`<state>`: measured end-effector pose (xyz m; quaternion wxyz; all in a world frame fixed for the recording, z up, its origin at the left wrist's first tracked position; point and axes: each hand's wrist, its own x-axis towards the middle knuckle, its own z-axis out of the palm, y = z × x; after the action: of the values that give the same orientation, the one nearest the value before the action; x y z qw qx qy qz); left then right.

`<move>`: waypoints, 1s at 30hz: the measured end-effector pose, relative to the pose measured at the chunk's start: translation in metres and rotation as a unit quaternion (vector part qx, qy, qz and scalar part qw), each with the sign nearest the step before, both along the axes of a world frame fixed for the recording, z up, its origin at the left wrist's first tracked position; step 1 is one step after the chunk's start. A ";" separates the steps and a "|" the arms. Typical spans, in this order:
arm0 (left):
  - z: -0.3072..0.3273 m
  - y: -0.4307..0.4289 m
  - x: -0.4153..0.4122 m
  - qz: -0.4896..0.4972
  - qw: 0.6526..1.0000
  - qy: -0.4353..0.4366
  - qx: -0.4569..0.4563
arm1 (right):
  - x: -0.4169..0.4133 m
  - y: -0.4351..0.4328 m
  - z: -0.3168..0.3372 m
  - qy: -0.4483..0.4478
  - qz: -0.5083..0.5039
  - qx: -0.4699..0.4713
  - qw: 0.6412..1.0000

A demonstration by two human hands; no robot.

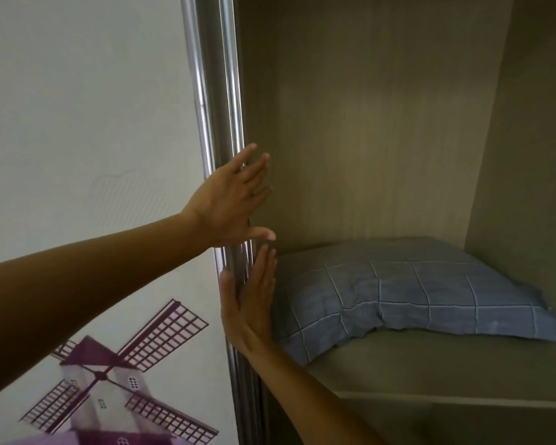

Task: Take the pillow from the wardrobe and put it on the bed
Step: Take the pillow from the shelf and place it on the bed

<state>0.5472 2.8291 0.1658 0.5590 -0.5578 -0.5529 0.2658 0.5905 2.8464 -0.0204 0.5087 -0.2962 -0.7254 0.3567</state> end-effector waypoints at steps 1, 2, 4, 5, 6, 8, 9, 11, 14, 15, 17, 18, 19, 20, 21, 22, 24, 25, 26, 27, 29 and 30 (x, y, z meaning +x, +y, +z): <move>-0.001 -0.002 0.001 0.025 1.000 -0.003 -0.001 | -0.004 -0.002 0.000 0.002 0.012 -0.001 1.000; -0.001 -0.003 0.001 0.047 0.999 -0.007 -0.001 | -0.008 -0.003 0.001 0.004 0.024 -0.002 1.000; -0.001 -0.005 0.001 0.078 0.997 -0.015 0.001 | -0.013 -0.004 0.003 0.017 0.038 -0.003 0.999; -0.001 -0.006 0.003 0.084 0.996 -0.019 0.000 | -0.014 -0.003 0.002 0.025 0.038 -0.006 0.999; -0.001 -0.005 0.004 0.087 0.996 -0.020 -0.003 | -0.013 -0.002 0.002 0.033 0.036 -0.007 0.999; -0.002 -0.005 0.006 0.086 0.996 -0.015 -0.006 | -0.013 -0.001 0.000 0.043 0.029 -0.004 0.999; -0.003 -0.004 0.006 0.085 0.996 -0.012 -0.007 | -0.012 -0.001 0.000 0.046 0.027 -0.002 0.999; -0.004 -0.005 0.007 0.085 0.996 -0.012 -0.004 | -0.010 -0.001 0.000 0.043 0.027 0.000 0.999; -0.006 -0.006 0.010 0.084 0.996 -0.035 0.010 | -0.007 -0.003 0.003 0.023 0.031 -0.007 0.999; -0.010 -0.003 0.014 0.080 0.995 -0.053 0.012 | -0.003 -0.001 0.003 0.019 0.035 -0.008 0.999; -0.018 0.003 0.021 0.067 0.993 -0.102 0.010 | 0.001 0.004 0.002 0.014 0.055 -0.008 0.998; -0.023 0.009 0.028 0.048 0.989 -0.139 0.005 | 0.007 0.008 -0.001 0.010 0.058 0.000 0.998; -0.029 0.017 0.036 0.025 0.983 -0.180 -0.001 | 0.015 0.014 -0.005 0.003 0.054 0.011 0.998; -0.034 0.026 0.044 -0.002 0.975 -0.221 -0.008 | 0.026 0.021 -0.011 -0.010 0.042 0.020 0.999; -0.040 0.036 0.052 -0.026 0.965 -0.260 -0.015 | 0.038 0.031 -0.018 -0.030 0.026 0.024 0.999; -0.046 0.046 0.060 -0.048 0.953 -0.297 -0.021 | 0.054 0.043 -0.025 -0.058 0.002 0.024 0.998; -0.061 0.069 0.074 -0.086 0.928 -0.362 -0.030 | 0.088 0.071 -0.036 -0.121 -0.056 0.013 0.991; -0.070 0.080 0.080 -0.103 0.914 -0.391 -0.032 | 0.106 0.086 -0.040 -0.151 -0.084 0.007 0.985; -0.078 0.092 0.084 -0.116 0.898 -0.422 -0.034 | 0.125 0.102 -0.042 -0.174 -0.109 0.004 0.979; -0.087 0.105 0.089 -0.123 0.881 -0.455 -0.038 | 0.145 0.118 -0.043 -0.188 -0.132 0.006 0.973; -0.105 0.131 0.096 -0.121 0.856 -0.501 -0.037 | 0.180 0.147 -0.043 -0.205 -0.166 0.014 0.964; -0.113 0.145 0.098 -0.116 0.848 -0.516 -0.033 | 0.196 0.162 -0.042 -0.212 -0.178 0.016 0.961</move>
<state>0.6453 2.9737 0.0524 0.2012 -0.6929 -0.6839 -0.1083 0.7864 3.0083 -0.0622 0.4030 -0.4809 -0.7581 0.1777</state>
